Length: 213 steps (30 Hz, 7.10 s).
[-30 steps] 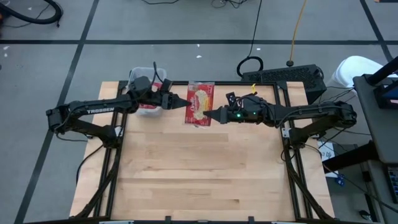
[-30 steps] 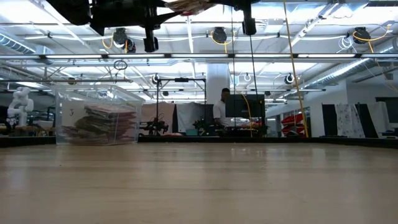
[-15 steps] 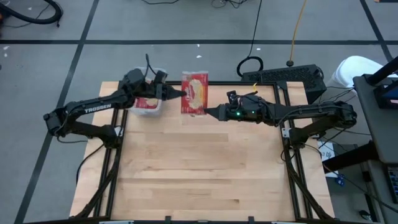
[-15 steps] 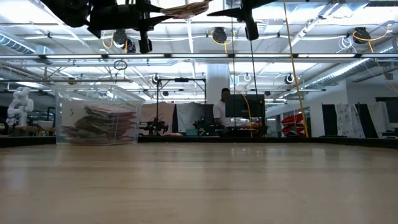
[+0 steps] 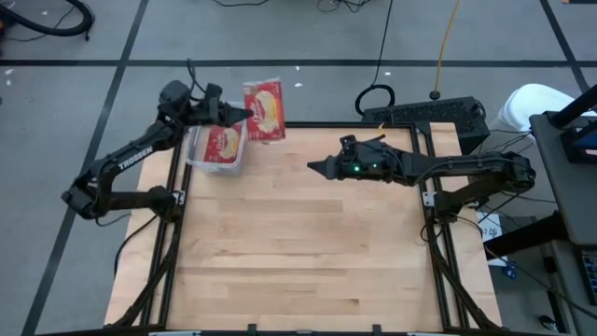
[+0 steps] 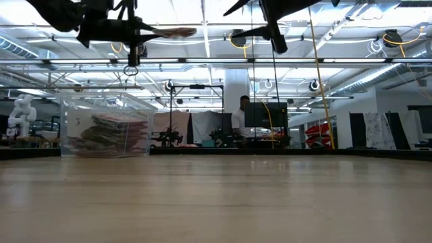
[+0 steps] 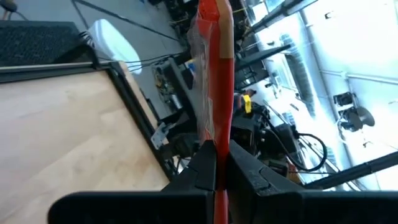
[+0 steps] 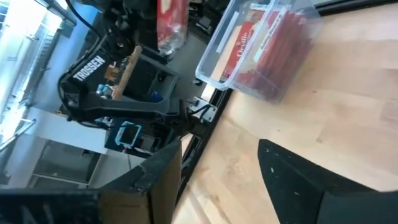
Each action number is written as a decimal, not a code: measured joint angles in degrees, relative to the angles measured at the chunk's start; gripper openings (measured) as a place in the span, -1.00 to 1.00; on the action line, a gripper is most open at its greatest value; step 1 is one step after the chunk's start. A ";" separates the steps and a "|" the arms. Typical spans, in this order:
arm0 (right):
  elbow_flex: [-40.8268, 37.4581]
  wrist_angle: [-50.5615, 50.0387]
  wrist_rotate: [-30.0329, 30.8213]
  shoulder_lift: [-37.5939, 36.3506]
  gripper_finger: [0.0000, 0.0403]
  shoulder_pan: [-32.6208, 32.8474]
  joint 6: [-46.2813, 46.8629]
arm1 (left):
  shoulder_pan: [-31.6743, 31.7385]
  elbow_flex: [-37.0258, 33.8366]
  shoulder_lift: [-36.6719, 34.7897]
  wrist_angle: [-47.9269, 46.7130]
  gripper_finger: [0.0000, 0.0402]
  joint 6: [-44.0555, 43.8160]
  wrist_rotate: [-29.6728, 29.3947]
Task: Sort popcorn bags into baskets
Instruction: Put the red popcorn bag into the transparent container, then return to Home Position
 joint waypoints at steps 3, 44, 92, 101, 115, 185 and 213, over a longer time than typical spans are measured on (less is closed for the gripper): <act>0.00 -0.19 -0.11 0.00 0.02 -0.62 -0.07 | 3.51 0.00 -0.08 -1.04 -0.92 -0.57 2.72; -0.09 -4.80 6.48 0.00 0.02 -4.99 4.39 | 17.52 25.31 3.07 -87.83 -0.90 55.38 -22.07; -0.04 -5.92 -9.01 -9.14 0.02 -5.73 -25.64 | 7.51 33.68 8.12 -88.03 -0.17 48.79 -33.86; -0.04 -14.24 -13.72 -18.39 -0.17 -6.93 -38.68 | -5.73 40.85 2.28 -87.88 -0.66 56.40 -36.33; -0.04 -20.00 -13.78 -27.56 -0.89 -6.89 -56.76 | -28.66 39.27 -1.54 -76.86 -0.98 49.86 -46.98; -51.44 14.95 -15.23 -54.23 -1.00 -5.23 -69.36 | -61.56 -25.66 -31.34 -20.60 -0.99 52.85 -69.78; -56.48 8.36 -8.35 -64.89 -1.00 3.78 -67.60 | -61.51 -25.68 -33.37 -23.45 -1.00 53.31 -71.13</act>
